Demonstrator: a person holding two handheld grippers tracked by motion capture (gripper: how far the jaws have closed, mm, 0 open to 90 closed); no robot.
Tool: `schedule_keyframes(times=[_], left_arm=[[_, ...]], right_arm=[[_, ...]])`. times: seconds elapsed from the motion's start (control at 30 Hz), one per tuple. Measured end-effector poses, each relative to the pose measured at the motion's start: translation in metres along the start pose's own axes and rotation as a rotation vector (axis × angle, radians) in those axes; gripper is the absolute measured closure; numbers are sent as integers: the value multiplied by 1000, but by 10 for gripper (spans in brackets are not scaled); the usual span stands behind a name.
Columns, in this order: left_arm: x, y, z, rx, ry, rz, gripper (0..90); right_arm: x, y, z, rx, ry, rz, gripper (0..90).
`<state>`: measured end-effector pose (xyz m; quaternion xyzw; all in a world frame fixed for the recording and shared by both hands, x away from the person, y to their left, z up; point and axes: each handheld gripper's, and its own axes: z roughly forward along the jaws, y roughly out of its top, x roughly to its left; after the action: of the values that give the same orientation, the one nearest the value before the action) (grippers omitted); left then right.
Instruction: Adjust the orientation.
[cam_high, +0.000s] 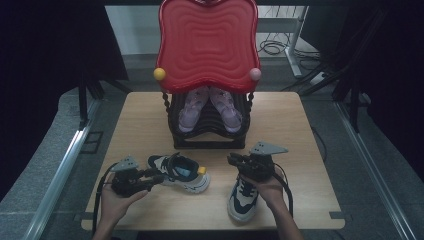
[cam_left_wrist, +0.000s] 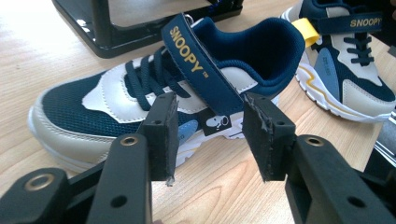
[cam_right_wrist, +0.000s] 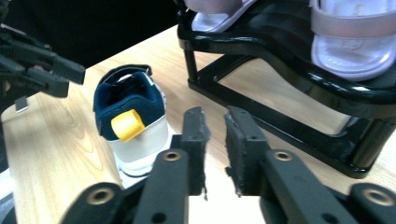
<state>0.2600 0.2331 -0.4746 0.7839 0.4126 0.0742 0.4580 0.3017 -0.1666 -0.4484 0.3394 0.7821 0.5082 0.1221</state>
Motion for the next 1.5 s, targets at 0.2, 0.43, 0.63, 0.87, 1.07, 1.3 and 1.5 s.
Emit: schedule_keyframes(times=[0.2,0.43,0.63,0.87,1.07,1.3,1.5], left_arm=[[-2,-1,-7,-29,31,-1,492],[3,0,-24,-49,45,-20,454],[5,-3,-32,-60,45,-29,433],[6,-3,-37,-76,39,-39,430],[9,-4,-40,-81,51,-47,428],[10,-5,-44,-95,63,-45,433],[12,-5,-47,-116,59,-58,428]], right_arm=[[7,4,6,22,24,-24,886],[16,6,21,53,49,-28,887],[26,13,35,81,52,-51,887],[39,19,54,109,61,-80,887],[37,19,70,137,48,-64,887],[38,17,85,178,36,-68,888],[41,17,93,203,28,-70,887]])
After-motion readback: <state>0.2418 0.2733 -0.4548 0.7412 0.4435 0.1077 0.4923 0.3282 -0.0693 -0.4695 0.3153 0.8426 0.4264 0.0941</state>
